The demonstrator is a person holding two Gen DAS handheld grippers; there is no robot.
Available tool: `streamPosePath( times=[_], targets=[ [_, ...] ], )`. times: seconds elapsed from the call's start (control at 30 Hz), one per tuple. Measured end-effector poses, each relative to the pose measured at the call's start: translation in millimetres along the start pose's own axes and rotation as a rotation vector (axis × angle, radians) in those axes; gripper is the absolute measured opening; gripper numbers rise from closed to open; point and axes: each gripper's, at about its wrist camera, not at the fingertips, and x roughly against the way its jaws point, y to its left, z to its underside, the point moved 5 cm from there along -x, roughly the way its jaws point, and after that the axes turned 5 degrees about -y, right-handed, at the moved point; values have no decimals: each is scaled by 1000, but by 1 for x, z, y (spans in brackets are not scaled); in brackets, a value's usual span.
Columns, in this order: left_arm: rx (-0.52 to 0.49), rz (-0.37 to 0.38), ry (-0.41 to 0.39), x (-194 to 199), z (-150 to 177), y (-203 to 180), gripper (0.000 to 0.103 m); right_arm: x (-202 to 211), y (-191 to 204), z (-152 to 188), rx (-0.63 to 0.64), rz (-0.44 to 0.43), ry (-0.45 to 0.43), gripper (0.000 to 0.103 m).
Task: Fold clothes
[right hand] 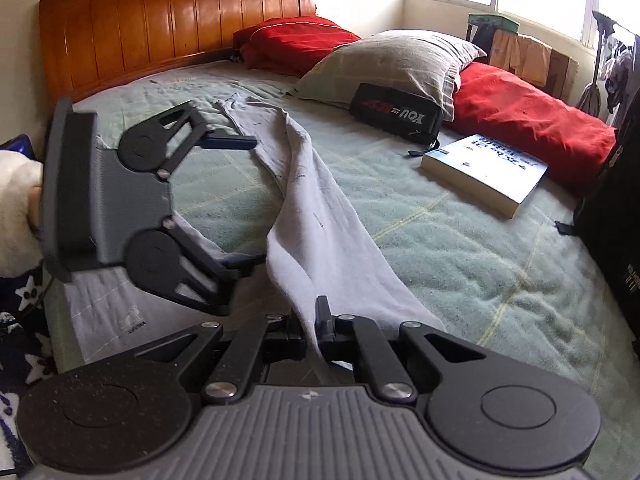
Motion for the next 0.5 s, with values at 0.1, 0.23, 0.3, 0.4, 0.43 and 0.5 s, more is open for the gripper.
streamPosePath(
  times=[0.1,0.23,0.3,0.4,0.43,0.5],
  targets=[
    [-47,-32,-22,-5,-3,-6,101,6,4,1,10,-11,-7,6],
    [-85,-75,-23,-11,0,-6,101,19,7,2,16,-20,-25,6],
    [-91,-101,-27,-11,3,-3,101,27,6,4,-7,-23,-42,6],
    [-96,-147,-30,-10,10,3,101,33,-4,7,-107,-69,-71,6],
    [-95,-154,-24,-10,13,5,101,31,-5,11,-106,-67,-58,6],
    [-103,-153,-15,-8,19,6,101,23,0,19,-57,-45,-17,6]
  ],
)
